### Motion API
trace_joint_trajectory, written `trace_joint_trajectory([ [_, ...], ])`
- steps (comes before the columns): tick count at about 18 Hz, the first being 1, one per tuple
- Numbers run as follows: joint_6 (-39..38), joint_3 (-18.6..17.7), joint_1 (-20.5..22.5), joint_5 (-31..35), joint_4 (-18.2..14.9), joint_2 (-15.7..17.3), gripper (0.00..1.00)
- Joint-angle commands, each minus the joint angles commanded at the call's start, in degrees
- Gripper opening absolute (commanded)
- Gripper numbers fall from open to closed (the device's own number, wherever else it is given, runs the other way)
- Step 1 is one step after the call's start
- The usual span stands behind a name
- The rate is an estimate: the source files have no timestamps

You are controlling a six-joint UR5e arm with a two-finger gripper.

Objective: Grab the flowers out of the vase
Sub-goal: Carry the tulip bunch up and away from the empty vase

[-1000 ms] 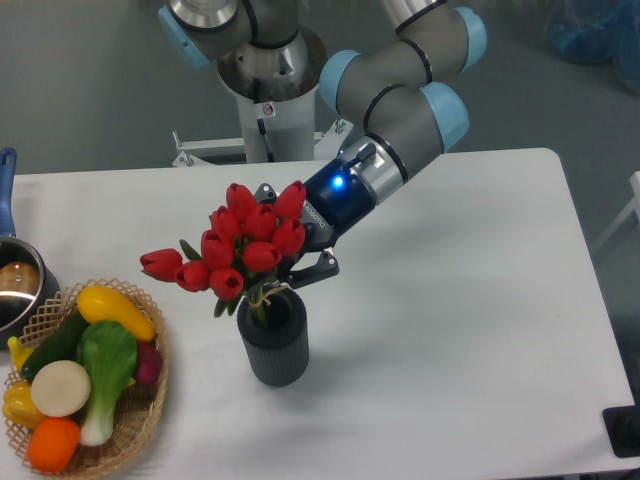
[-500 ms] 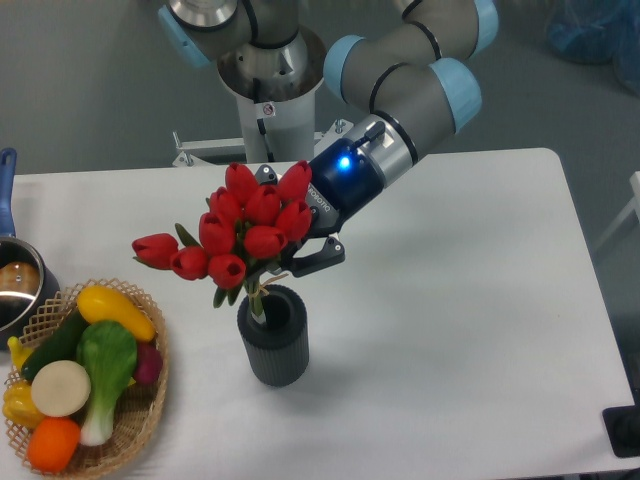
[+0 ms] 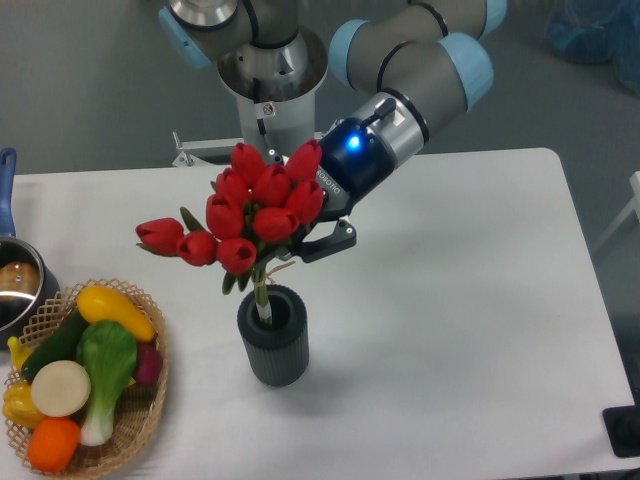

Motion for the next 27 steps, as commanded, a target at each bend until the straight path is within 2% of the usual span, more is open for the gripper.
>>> trace_joint_trajectory([
  [8,-4.8,0.9,1.6,0.3,-0.1,2.5,0.41],
  [12,-6.3,0.9,5.4,1.3,-0.3,4.1,0.41],
  [15,-6.2,1.3,10.1,2.1,-0.2,4.8,0.41],
  [18,-5.0,2.1,12.7,8.8,0.1,4.8,0.41],
  [20,-4.4,3.9,13.7,13.7,-0.1,4.8,0.41],
  [24,-3.1,5.6,14.1,23.2,-0.2,3.8,0.39],
  [27,-1.4,5.2,13.8,30.5,-0.3,2.3,0.39],
])
